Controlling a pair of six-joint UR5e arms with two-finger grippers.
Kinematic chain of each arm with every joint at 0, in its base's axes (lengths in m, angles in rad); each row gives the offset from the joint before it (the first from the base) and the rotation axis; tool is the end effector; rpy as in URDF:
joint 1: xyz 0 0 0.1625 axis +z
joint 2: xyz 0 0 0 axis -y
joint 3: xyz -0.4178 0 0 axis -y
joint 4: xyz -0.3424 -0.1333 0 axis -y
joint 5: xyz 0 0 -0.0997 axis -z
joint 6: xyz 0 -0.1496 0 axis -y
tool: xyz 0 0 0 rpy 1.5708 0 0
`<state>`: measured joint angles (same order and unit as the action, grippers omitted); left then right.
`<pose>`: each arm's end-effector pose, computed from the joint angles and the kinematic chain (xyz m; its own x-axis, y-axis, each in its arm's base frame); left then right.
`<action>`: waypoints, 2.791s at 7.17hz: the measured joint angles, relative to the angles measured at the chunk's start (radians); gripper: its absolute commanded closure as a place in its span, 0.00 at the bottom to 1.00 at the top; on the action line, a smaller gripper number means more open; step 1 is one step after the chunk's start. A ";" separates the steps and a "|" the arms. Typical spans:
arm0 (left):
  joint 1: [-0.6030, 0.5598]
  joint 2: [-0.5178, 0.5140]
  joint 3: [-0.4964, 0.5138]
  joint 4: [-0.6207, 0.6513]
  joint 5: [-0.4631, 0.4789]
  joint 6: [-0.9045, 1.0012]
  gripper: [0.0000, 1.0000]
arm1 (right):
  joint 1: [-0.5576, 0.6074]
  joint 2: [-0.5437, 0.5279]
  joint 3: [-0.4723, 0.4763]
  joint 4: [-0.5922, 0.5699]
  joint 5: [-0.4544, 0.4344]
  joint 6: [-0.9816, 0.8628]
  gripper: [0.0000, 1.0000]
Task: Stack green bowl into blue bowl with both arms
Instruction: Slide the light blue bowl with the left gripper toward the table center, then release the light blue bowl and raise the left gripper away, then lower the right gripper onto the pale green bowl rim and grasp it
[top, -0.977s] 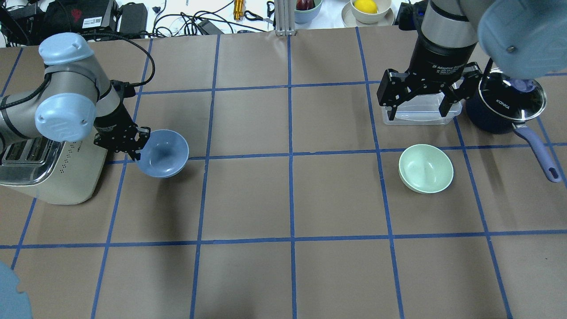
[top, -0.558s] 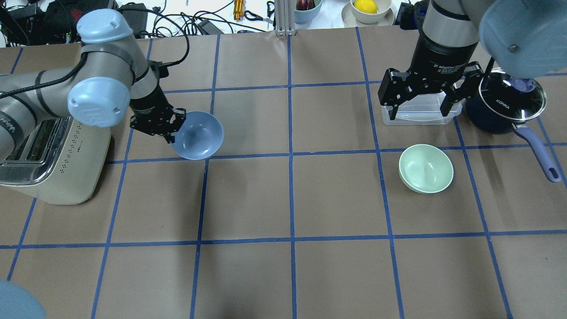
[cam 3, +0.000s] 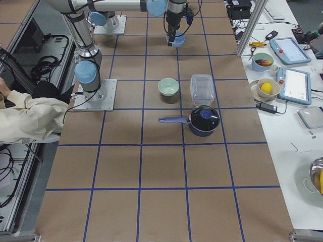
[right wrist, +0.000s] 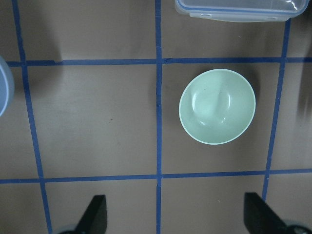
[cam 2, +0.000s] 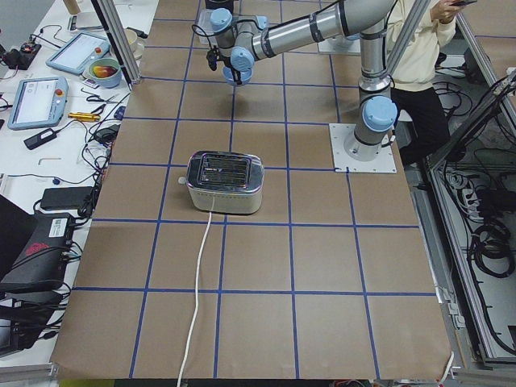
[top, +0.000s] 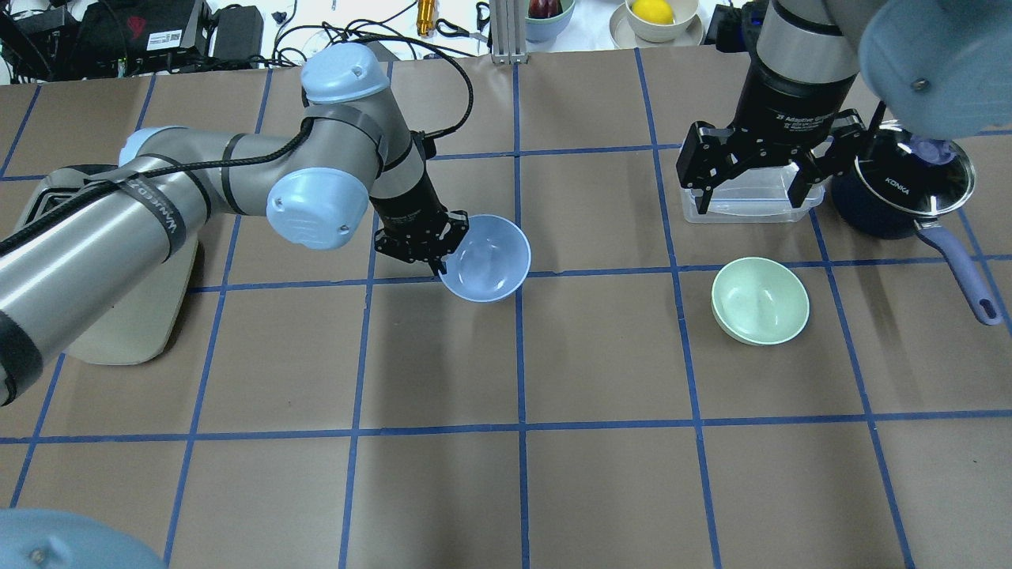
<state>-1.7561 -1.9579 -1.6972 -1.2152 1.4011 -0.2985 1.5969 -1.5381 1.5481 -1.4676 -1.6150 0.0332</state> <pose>-0.2537 -0.4929 0.2199 -0.9841 -0.1368 0.1132 -0.1124 0.9735 0.1993 0.1381 -0.4348 0.4169 -0.9989 0.0019 0.0476 0.0072 0.9937 0.1114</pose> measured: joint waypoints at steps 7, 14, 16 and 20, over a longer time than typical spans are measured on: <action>-0.039 -0.063 0.004 0.071 -0.008 -0.008 0.00 | 0.001 0.000 0.002 0.001 0.002 0.002 0.00; 0.148 0.060 0.177 -0.184 0.166 0.264 0.00 | -0.016 0.113 0.064 -0.158 -0.032 -0.002 0.00; 0.161 0.054 0.182 -0.192 0.178 0.284 0.00 | -0.046 0.185 0.180 -0.375 -0.083 -0.002 0.00; 0.161 0.048 0.169 -0.195 0.182 0.287 0.00 | -0.060 0.279 0.359 -0.659 -0.149 0.133 0.00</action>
<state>-1.5951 -1.9096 -1.5283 -1.4098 1.5830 -0.0114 1.5365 -1.2588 1.9067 -2.1267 -1.7645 0.1659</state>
